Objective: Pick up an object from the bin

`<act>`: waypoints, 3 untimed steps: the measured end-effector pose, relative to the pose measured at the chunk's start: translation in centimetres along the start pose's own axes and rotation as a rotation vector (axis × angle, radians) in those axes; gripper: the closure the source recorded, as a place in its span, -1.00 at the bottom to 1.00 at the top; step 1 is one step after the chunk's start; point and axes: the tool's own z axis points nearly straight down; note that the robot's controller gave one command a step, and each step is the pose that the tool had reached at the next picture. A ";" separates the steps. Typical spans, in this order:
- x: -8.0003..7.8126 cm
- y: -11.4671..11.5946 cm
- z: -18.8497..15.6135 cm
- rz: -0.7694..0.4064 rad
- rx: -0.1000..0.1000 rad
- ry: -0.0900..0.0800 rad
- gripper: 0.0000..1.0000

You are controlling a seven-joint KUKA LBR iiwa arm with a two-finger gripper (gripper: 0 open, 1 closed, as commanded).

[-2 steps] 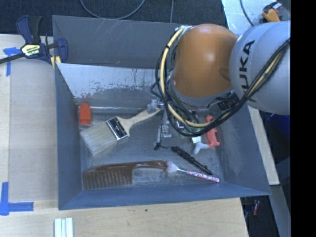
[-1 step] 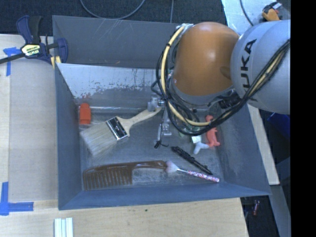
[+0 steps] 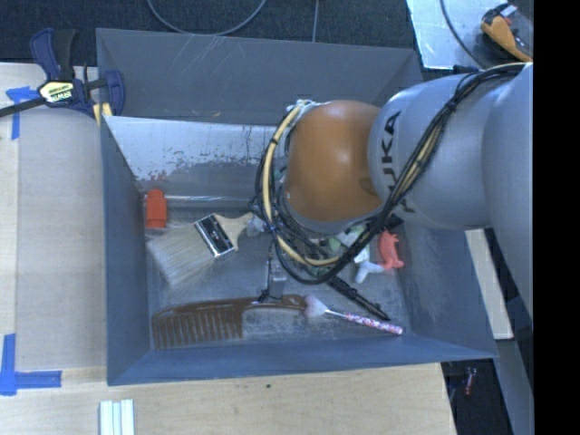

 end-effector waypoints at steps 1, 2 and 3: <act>-0.9 1.7 6.1 -0.141 -0.001 -0.011 -1.00; -4.3 1.9 6.5 0.055 -0.001 -0.005 -1.00; -5.4 7.5 4.1 -0.009 -0.006 -0.018 -1.00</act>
Offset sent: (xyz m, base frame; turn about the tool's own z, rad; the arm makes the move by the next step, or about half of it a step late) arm 0.0425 0.0203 -0.0669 0.0643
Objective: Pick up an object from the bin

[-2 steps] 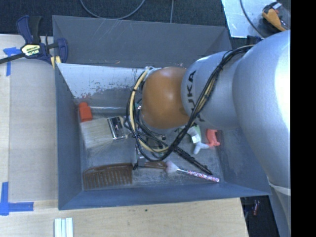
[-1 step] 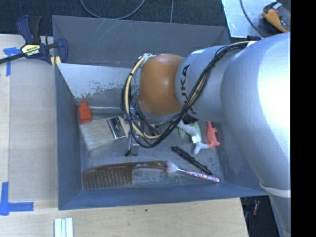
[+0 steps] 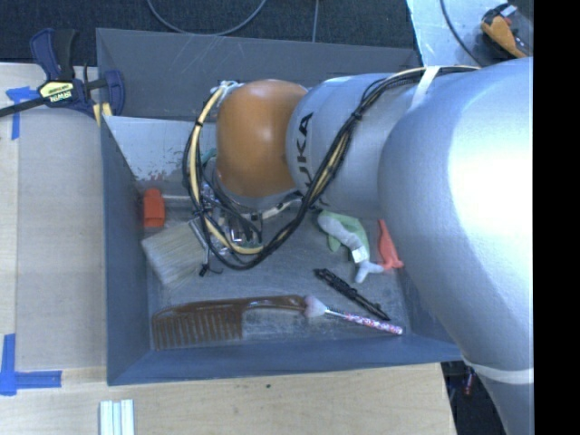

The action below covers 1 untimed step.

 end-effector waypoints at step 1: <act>0.7 -5.2 1.3 0.009 0.006 0.010 -1.00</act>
Offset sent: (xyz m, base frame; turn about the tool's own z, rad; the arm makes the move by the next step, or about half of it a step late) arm 0.0164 0.0145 -0.0131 0.0111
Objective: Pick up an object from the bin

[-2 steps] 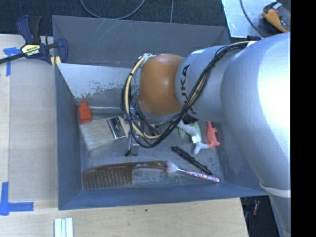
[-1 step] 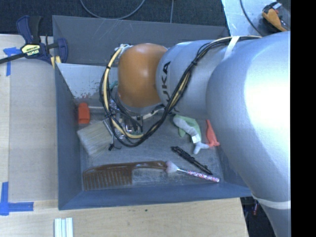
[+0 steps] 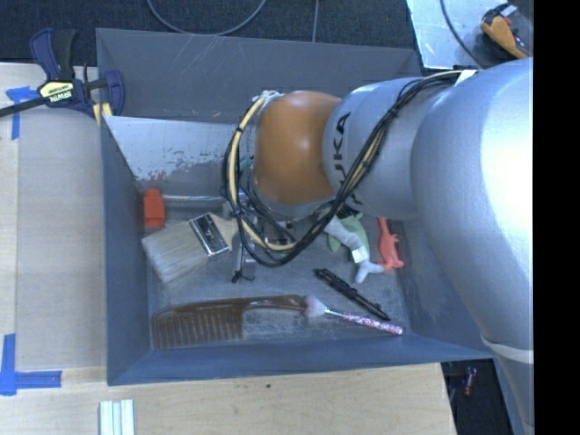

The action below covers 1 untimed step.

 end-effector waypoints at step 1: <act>-2.4 6.7 -0.1 0.001 -0.010 -0.013 1.00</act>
Offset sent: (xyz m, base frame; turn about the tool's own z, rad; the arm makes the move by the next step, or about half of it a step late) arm 0.0000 0.0000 0.0000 0.0000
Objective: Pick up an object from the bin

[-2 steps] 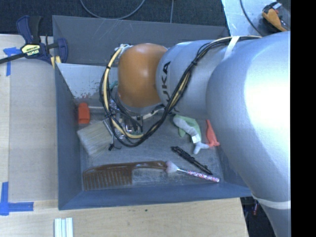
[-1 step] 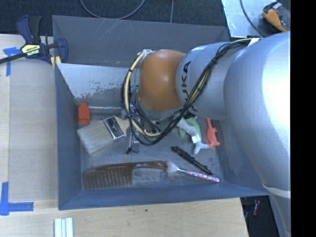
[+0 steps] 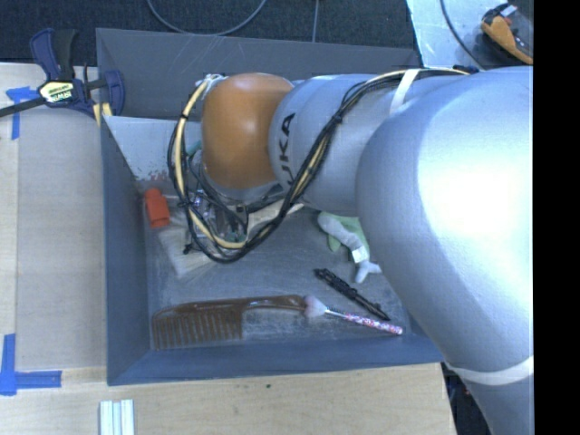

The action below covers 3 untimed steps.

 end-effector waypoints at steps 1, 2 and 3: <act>0.0 0.0 0.0 0.001 0.000 0.000 1.00; 0.0 -0.6 -3.1 -0.019 -0.001 -0.006 1.00; 3.3 -8.3 -0.4 -0.065 0.003 0.003 1.00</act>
Offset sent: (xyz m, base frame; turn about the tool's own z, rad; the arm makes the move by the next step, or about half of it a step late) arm -0.0022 -0.0059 0.0293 -0.0190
